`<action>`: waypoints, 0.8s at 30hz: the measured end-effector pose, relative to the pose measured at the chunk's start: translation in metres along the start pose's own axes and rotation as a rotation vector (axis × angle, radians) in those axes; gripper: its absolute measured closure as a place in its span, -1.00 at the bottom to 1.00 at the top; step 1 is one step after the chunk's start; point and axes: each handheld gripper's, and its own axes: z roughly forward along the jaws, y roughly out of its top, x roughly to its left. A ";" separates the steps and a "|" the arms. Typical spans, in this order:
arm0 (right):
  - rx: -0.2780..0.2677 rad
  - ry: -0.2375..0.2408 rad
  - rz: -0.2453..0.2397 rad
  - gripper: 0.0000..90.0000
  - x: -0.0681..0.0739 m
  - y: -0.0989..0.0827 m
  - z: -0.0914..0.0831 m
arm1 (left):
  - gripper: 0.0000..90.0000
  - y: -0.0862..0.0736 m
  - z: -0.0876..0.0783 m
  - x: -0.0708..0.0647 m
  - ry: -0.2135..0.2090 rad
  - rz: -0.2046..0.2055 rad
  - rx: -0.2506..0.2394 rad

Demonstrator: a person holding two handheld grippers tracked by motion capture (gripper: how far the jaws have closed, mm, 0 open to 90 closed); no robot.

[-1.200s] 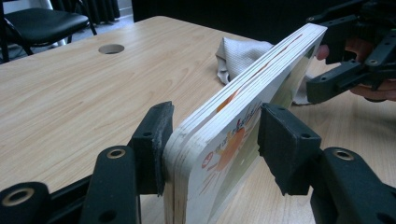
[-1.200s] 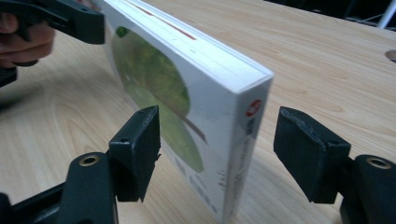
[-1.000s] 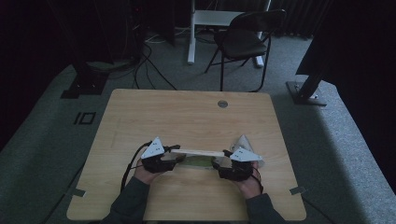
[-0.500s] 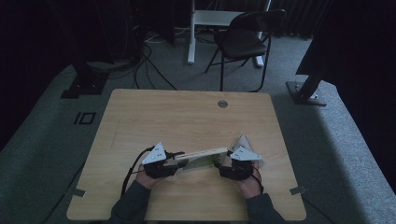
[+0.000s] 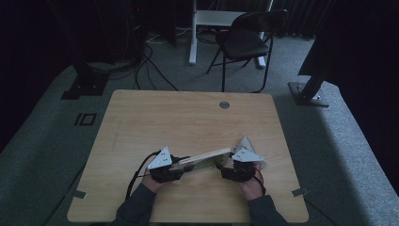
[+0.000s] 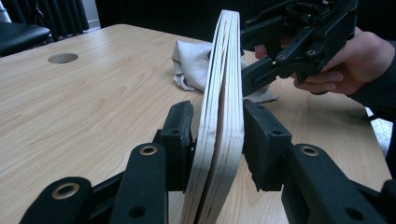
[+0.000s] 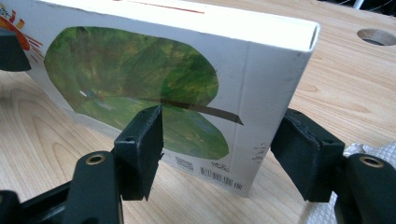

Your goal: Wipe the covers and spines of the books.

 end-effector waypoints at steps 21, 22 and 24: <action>0.003 0.005 0.000 -0.25 -0.001 -0.001 0.000 | 0.53 -0.006 0.020 -0.001 0.028 -0.014 0.028; 0.003 0.006 0.000 -0.25 -0.001 -0.001 0.000 | 0.54 -0.006 0.019 -0.001 0.032 -0.006 0.030; 0.003 0.007 0.000 -0.25 -0.001 -0.001 0.001 | 0.54 -0.006 0.019 -0.002 0.034 -0.003 0.032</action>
